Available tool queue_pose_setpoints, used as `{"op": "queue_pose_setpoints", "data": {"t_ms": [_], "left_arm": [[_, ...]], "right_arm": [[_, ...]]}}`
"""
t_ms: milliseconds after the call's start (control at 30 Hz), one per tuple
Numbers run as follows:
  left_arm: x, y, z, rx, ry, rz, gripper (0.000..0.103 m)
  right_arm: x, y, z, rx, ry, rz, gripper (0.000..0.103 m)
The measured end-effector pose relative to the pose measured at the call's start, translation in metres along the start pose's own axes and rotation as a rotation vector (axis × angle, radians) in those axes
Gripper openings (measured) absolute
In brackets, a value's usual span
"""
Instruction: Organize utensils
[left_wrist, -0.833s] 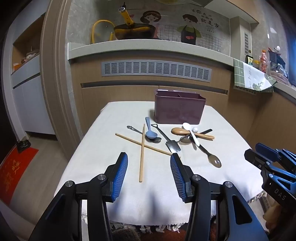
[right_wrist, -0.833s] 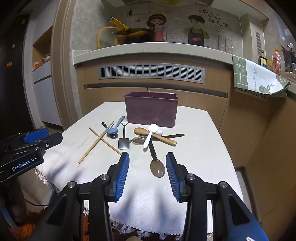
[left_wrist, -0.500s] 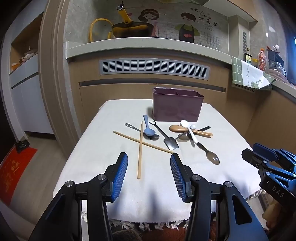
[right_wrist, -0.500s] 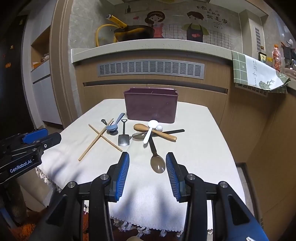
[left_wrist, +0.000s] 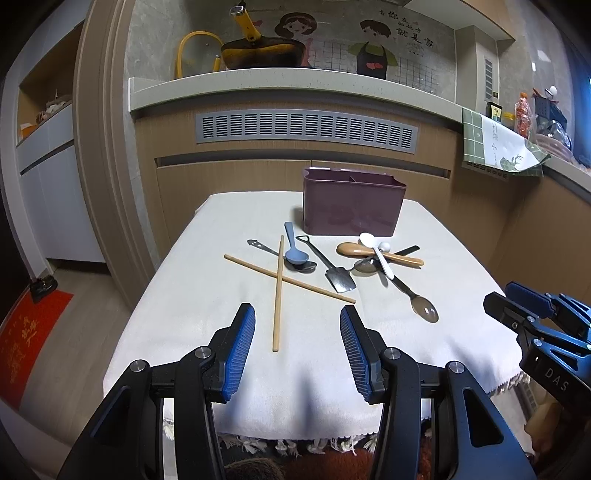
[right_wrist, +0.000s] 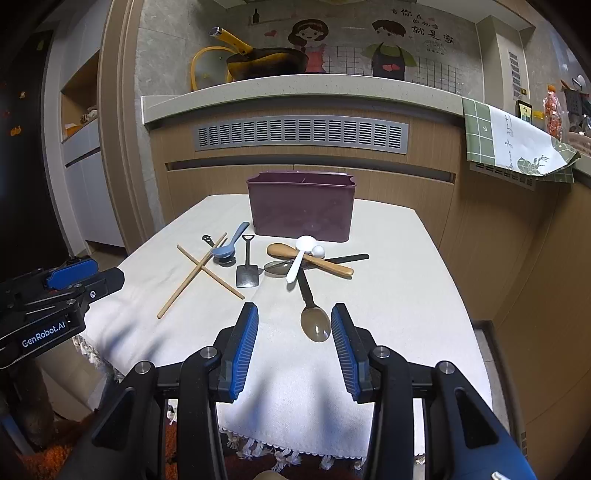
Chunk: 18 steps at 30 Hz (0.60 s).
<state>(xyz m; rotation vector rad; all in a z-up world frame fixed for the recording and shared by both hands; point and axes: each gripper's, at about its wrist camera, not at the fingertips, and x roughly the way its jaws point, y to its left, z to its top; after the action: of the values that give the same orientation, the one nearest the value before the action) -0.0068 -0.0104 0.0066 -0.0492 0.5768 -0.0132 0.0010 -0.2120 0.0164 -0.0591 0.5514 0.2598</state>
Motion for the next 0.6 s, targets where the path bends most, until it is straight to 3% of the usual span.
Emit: {"op": "queue_pose_setpoints", "data": {"t_ms": [600], "left_arm": [[0.0030,-0.0012,-0.0009,0.000,0.004,-0.002,0.049]], "right_arm": [[0.0037,-0.0009,-0.0005,0.004,0.014,0.005,0.038]]}}
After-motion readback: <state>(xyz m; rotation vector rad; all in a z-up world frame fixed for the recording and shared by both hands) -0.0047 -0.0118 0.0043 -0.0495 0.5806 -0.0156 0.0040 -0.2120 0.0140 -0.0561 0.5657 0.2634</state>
